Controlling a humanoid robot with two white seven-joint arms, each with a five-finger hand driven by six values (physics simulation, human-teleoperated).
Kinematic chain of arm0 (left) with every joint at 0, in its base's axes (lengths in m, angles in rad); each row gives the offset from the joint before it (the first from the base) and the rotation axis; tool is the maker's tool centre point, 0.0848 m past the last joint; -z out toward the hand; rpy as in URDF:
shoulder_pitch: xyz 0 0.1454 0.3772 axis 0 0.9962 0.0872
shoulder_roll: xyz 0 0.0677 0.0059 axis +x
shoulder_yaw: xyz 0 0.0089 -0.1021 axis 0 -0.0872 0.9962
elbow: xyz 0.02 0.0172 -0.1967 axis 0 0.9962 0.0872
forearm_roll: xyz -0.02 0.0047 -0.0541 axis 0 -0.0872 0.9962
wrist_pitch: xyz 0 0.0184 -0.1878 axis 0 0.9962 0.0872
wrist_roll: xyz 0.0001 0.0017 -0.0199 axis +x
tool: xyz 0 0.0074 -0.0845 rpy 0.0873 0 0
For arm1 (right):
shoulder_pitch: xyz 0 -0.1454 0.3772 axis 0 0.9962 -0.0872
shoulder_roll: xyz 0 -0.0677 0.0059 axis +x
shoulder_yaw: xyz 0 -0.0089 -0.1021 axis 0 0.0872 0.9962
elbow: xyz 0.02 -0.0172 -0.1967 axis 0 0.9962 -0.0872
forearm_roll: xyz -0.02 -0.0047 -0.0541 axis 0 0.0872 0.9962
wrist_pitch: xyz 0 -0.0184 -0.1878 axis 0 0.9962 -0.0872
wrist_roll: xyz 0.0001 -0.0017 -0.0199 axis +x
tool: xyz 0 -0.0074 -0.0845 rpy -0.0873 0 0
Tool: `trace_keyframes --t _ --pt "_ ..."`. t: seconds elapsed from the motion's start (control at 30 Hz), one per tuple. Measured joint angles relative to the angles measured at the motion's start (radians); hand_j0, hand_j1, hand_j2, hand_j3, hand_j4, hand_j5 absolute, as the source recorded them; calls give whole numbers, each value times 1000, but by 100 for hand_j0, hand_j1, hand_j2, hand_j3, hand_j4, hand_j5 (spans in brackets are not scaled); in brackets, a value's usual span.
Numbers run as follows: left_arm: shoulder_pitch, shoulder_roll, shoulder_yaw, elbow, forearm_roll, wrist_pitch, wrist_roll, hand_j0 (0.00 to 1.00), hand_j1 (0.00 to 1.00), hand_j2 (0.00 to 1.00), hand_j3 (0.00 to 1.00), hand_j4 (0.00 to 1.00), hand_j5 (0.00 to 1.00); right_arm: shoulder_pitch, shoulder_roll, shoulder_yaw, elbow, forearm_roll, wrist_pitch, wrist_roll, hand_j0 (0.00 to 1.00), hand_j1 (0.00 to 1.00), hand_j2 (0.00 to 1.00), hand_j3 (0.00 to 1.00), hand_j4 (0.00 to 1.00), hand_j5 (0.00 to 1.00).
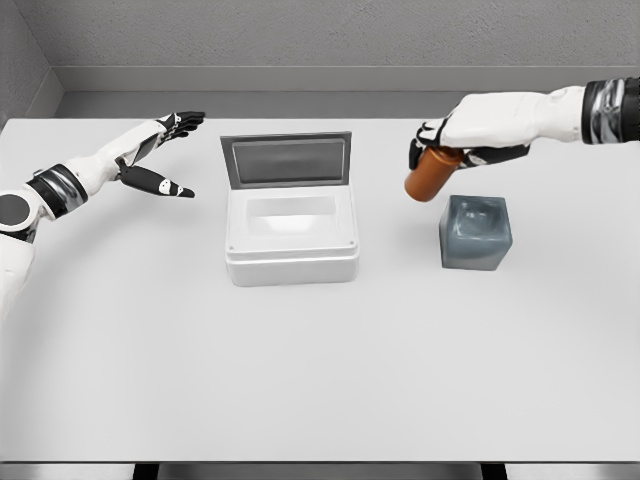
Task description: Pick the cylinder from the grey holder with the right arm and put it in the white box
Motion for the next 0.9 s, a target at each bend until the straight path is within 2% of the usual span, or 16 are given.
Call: trace_keyframes --t 0.53,0.9 --pt "0 0 -2 0 0 0 0 100 100 100 100 100 100 15 126 -29 22 -44 0 -1 34 34 34 34 34 34" --pt "0 4 -12 -7 0 0 0 100 100 100 100 100 100 51 230 -38 122 -43 0 4 34 34 34 34 34 34"
